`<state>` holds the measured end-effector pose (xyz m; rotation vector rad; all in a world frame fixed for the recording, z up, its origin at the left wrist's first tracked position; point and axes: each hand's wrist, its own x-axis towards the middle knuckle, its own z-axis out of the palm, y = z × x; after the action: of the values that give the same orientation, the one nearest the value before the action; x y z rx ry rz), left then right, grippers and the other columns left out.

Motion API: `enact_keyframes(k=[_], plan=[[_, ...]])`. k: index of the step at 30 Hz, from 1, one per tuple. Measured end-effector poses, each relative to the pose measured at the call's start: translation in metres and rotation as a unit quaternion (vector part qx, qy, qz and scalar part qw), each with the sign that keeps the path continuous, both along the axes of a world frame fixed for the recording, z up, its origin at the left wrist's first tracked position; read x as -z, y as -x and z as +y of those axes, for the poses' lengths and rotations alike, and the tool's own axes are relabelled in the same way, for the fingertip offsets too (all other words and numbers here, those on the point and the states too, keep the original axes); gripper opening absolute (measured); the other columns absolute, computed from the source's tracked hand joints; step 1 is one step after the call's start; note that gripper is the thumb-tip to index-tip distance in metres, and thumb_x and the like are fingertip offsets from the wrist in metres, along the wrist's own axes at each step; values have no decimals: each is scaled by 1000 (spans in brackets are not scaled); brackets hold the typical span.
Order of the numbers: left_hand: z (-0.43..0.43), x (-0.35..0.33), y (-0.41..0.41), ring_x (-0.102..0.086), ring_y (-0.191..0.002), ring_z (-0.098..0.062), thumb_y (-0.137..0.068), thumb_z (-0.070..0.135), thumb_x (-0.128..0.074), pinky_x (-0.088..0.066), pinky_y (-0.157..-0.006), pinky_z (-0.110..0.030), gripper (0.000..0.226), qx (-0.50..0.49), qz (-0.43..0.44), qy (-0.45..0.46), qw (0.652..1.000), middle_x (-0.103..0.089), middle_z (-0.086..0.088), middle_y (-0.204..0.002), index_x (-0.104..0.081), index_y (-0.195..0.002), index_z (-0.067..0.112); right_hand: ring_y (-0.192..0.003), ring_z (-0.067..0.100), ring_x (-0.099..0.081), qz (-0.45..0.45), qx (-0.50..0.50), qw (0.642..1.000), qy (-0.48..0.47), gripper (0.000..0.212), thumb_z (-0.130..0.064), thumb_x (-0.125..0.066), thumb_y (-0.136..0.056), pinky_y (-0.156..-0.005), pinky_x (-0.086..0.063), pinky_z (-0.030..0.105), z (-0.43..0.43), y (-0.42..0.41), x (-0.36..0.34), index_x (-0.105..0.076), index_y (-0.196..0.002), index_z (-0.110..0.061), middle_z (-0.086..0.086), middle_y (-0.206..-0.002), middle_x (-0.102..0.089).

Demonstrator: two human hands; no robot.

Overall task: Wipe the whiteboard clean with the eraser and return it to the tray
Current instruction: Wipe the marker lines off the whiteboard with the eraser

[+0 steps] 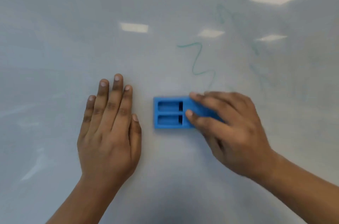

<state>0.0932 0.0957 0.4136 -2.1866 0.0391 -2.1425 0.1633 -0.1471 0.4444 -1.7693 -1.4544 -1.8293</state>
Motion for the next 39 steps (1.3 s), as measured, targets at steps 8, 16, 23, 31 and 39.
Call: enact_keyframes(k=[8,16,23,31,39], plan=[[-12,-33,-13,-23,-156,-25,-103,21,-39,-16,-129,-43,56,-26,-4,-6,1000,-30,-11,-166,-38,-156,4,-117,31,-58,75,24,992,-100,21,-11,-58,-92,-101,-47,45,16,13,-55,-71,-109,-13,4,-137,-63],[-12,-32,-19,-30,-153,-28,-102,19,-40,-20,-126,-44,54,-36,-36,-20,999,-34,-12,-164,-40,-154,2,-127,30,-59,30,55,998,-11,34,0,-60,-89,-107,-47,54,4,6,-29,-64,-113,-24,3,-137,-65],[-14,-31,-20,-30,-152,-27,-102,19,-40,-20,-126,-42,52,-34,-39,-7,999,-37,-11,-162,-45,-151,3,-125,32,-59,14,53,991,-119,42,-20,-64,-87,-109,-46,40,3,-4,-196,-66,-129,-19,6,-144,-60],[-12,-33,-23,-38,-147,-26,-97,20,-42,-25,-122,-41,52,-44,-69,-13,997,-46,-12,-156,-49,-147,4,-111,25,-61,71,18,992,-105,34,-21,-72,-77,-96,-50,35,-6,0,-125,-68,-111,-18,2,-131,-62],[-6,-38,-26,-25,-151,-22,-92,21,-37,-13,-126,-35,53,-55,-58,-23,997,-54,-16,-149,-49,-141,3,-117,26,-62,10,34,999,-35,33,-28,-67,-94,-99,-52,38,-40,-24,-99,-65,-126,-23,6,-140,-61]])
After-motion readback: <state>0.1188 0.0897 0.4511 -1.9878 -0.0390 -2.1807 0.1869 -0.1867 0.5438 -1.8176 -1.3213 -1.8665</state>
